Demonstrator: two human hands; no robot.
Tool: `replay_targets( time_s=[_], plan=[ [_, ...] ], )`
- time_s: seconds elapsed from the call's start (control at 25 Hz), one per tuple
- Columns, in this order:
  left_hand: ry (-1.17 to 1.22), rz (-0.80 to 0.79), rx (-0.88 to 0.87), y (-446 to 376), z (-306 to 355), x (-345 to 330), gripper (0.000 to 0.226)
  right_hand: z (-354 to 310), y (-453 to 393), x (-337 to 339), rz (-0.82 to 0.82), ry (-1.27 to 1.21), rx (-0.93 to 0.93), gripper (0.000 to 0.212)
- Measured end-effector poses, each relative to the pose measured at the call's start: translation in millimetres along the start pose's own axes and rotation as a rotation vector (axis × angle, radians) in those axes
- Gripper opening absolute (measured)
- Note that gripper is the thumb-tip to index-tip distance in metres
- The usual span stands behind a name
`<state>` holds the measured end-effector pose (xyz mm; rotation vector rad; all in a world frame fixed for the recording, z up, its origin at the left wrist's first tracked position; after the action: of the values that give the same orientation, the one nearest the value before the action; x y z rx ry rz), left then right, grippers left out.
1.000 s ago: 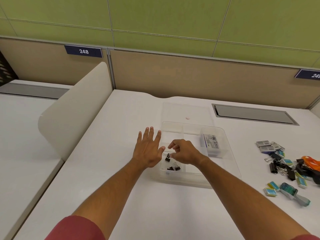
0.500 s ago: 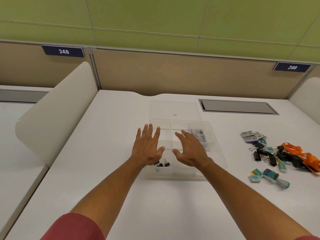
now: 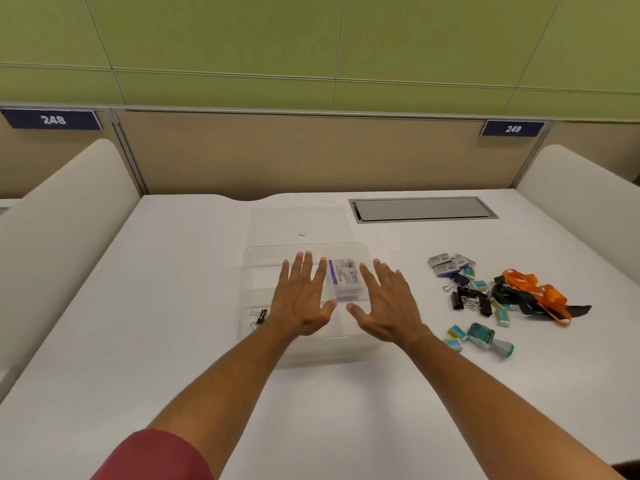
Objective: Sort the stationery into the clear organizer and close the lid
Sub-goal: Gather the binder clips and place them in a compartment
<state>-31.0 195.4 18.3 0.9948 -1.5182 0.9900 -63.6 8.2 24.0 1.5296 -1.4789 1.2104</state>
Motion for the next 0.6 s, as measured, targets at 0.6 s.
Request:
replay_targets(
  time_s=[0.6],
  plan=[
    [0.065,-0.041,-0.154,-49.0,173.3,2.3,0.085,164.5,39.6,39.5,-0.020,-0.006,-0.185,0.089]
  ],
)
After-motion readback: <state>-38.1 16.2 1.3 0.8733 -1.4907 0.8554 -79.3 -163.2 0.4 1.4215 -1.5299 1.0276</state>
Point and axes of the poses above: each hand's wrist, its own y-axis away from the middle knuckle, its own x-axis out of the back of the hand, z = x × y, the point moved 2 cm from there along -y, towards the middle knuckle, and after that the axes turned 12 degrees about -y, right-handed, at the moved point
